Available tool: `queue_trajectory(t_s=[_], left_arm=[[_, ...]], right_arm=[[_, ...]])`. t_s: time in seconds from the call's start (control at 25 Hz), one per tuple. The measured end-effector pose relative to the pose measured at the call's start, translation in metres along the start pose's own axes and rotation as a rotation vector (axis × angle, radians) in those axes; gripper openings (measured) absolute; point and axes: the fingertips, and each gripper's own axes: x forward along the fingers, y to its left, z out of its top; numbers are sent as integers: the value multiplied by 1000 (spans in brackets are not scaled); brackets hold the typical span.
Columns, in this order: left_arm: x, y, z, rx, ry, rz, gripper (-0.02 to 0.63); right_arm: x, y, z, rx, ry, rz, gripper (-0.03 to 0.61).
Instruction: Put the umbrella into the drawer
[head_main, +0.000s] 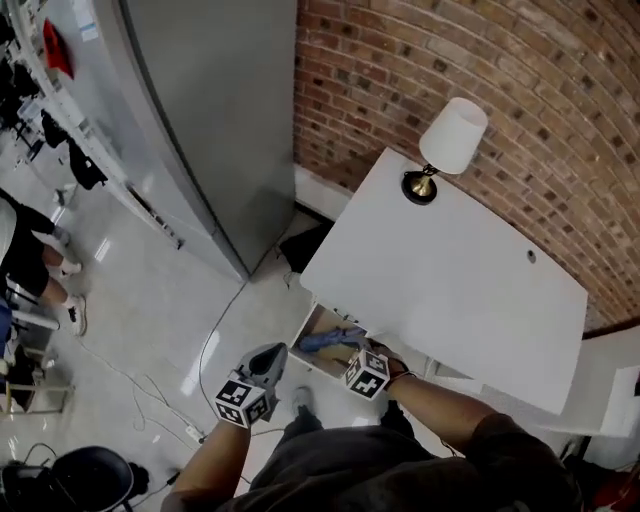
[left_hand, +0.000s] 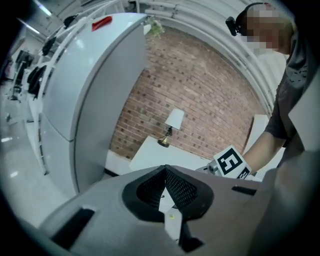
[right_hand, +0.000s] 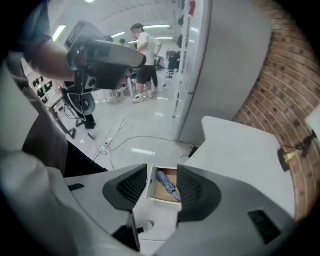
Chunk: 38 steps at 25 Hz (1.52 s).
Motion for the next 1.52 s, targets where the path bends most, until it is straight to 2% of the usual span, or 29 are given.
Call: queue_trajectory(t_s=[0.16, 0.32, 0.56, 0.76, 1.08, 1.28, 1.52], left_arm=[[19, -41, 39, 103, 40, -151, 0], [47, -88, 75, 171, 62, -299, 0], [78, -183, 118, 282, 42, -434, 0], [101, -267, 134, 335, 8, -485, 0], [126, -382, 140, 312, -45, -505, 0], [134, -425, 141, 301, -63, -523, 0], [141, -448, 141, 296, -48, -558, 0]], right_arm=[[-76, -32, -15, 198, -87, -131, 162], [-154, -63, -47, 371, -172, -309, 138], [-269, -71, -103, 535, -341, -483, 116], [-354, -69, -171, 648, -468, -587, 90], [-473, -63, -257, 742, -684, -680, 20], [-514, -63, -286, 756, -752, -712, -6], [-541, -63, -299, 775, -810, -758, -6]])
